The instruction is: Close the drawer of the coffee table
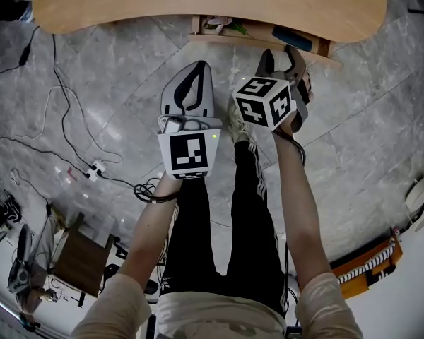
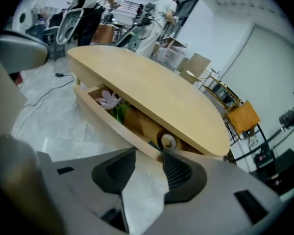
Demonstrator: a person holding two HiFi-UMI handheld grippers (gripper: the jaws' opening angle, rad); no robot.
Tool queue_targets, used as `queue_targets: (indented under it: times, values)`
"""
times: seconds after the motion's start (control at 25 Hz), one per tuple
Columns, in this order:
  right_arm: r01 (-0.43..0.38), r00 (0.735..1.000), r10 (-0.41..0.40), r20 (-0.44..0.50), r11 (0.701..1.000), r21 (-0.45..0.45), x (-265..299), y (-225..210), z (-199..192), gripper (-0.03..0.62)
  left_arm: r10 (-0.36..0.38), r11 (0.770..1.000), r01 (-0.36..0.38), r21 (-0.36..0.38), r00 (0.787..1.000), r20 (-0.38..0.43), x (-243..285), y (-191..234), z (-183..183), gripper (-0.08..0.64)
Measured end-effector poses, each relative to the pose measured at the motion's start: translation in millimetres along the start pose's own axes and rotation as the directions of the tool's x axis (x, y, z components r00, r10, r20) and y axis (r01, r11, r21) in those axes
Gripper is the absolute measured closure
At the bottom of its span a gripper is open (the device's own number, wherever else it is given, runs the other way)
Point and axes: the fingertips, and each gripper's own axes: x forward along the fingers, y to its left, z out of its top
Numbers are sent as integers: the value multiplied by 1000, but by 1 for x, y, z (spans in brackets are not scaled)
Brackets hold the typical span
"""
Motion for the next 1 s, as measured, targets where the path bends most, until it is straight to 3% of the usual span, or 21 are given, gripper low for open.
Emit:
queue_targets:
  times: [0.16, 0.28, 0.4, 0.56, 1.0]
  values:
    - [77, 997, -76, -15, 975, 207, -2, -2, -5, 414, -9, 1000, 9, -8, 1000, 6, 0, 1, 0, 554]
    - [99, 995, -95, -29, 924, 369, -3, -1, -9, 424, -25, 1000, 25, 3, 1000, 3, -2, 1, -1, 554]
    - [70, 997, -69, -20, 869, 489, -3, 4, -9, 475, -35, 999, 35, 9, 999, -8, -3, 1, -5, 554]
    - [23, 999, -44, 26, 846, 533, -2, 8, -8, 524, -46, 999, 46, 13, 999, -10, -3, -1, -8, 554]
    - [-60, 991, -14, 135, 847, 528, -3, 7, -7, 562, -40, 999, 39, -15, 999, -8, 9, -2, -11, 554]
